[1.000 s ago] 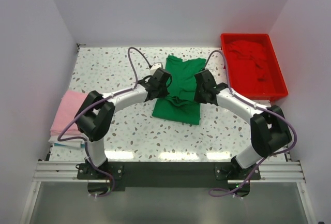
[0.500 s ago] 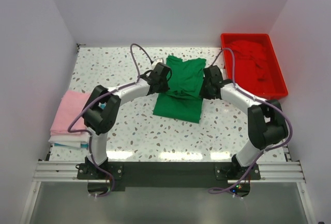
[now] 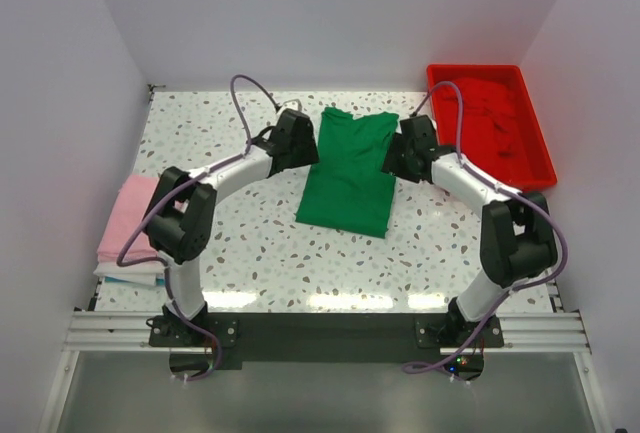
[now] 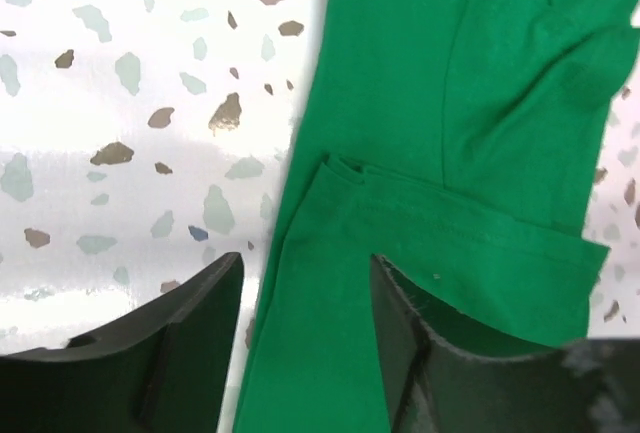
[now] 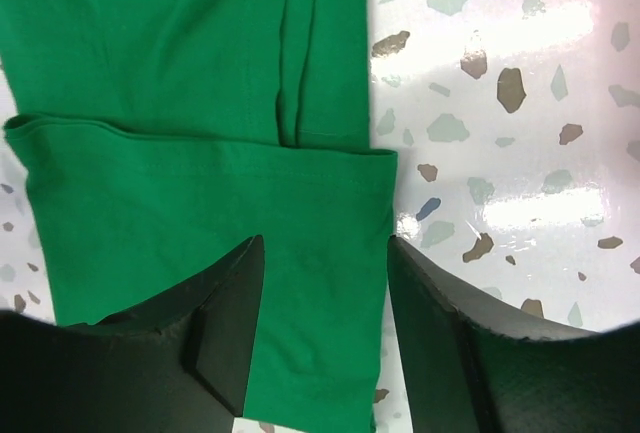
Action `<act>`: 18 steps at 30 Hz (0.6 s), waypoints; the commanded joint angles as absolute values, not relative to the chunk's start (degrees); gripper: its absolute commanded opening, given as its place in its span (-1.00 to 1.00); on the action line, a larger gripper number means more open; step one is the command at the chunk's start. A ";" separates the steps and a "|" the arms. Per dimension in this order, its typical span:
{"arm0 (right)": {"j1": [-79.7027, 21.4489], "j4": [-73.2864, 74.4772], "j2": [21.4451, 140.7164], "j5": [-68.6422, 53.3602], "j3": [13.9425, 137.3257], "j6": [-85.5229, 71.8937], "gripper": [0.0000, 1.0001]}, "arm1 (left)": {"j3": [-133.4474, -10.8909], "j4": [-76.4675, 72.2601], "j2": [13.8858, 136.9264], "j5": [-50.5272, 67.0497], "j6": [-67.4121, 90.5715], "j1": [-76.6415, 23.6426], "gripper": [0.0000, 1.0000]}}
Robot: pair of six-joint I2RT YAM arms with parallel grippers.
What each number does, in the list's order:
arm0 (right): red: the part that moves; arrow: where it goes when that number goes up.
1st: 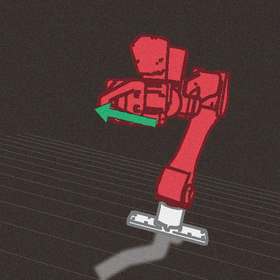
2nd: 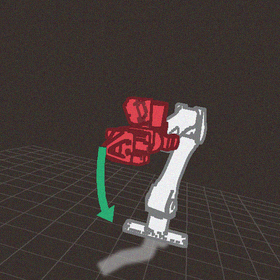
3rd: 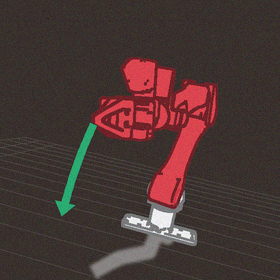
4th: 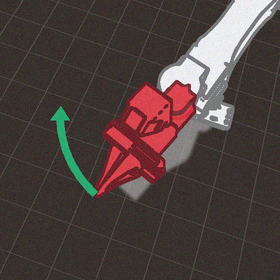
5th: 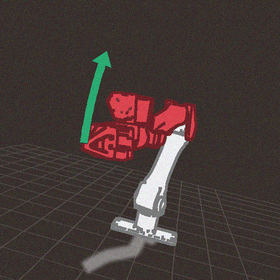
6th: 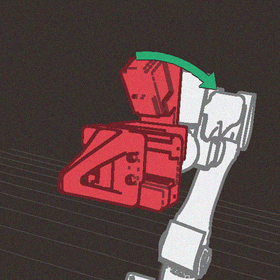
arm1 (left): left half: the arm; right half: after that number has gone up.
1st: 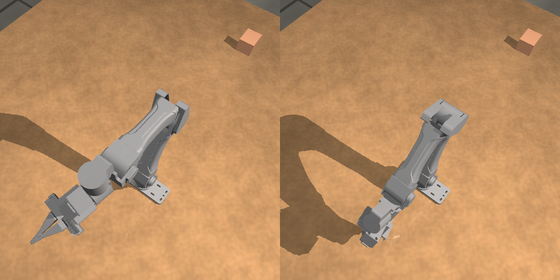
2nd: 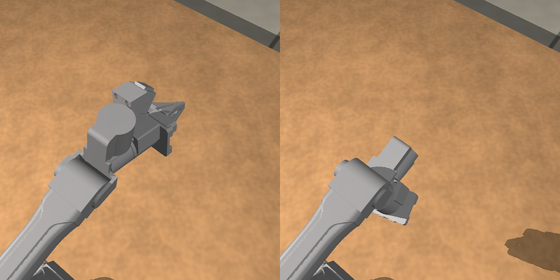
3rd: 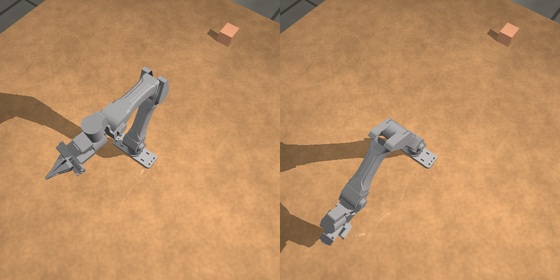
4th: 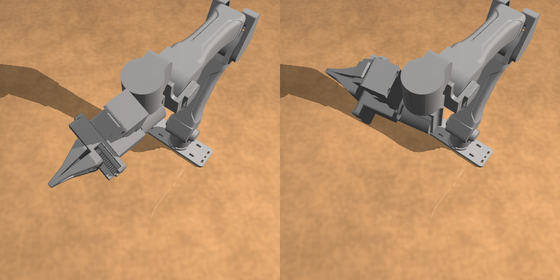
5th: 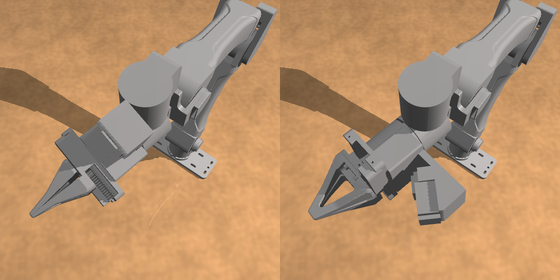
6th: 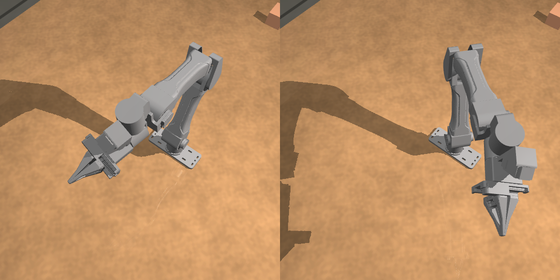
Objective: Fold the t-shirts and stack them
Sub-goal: Fold the tshirt
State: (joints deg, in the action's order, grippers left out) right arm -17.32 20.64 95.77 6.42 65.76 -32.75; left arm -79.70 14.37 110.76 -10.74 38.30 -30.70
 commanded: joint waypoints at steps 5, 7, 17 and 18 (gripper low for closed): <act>-21.79 19.16 91.75 7.73 63.90 -32.08 0.06 | -73.83 10.46 105.46 -6.24 38.14 -33.22 -0.30; -23.29 19.25 93.60 7.47 64.68 -32.34 -0.01 | -74.53 10.02 106.34 -5.45 38.14 -33.83 -0.40; -25.49 20.21 101.77 7.12 70.93 -32.78 -0.10 | -82.43 8.35 116.53 -7.02 38.40 -33.40 -0.53; -25.49 20.04 102.21 7.21 71.36 -32.70 -0.10 | -82.96 8.35 117.41 -7.81 38.76 -33.14 -0.53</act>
State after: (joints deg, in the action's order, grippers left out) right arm -25.54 20.62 101.08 6.46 68.23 -32.60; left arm -79.44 11.05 115.00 -5.89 38.37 -34.13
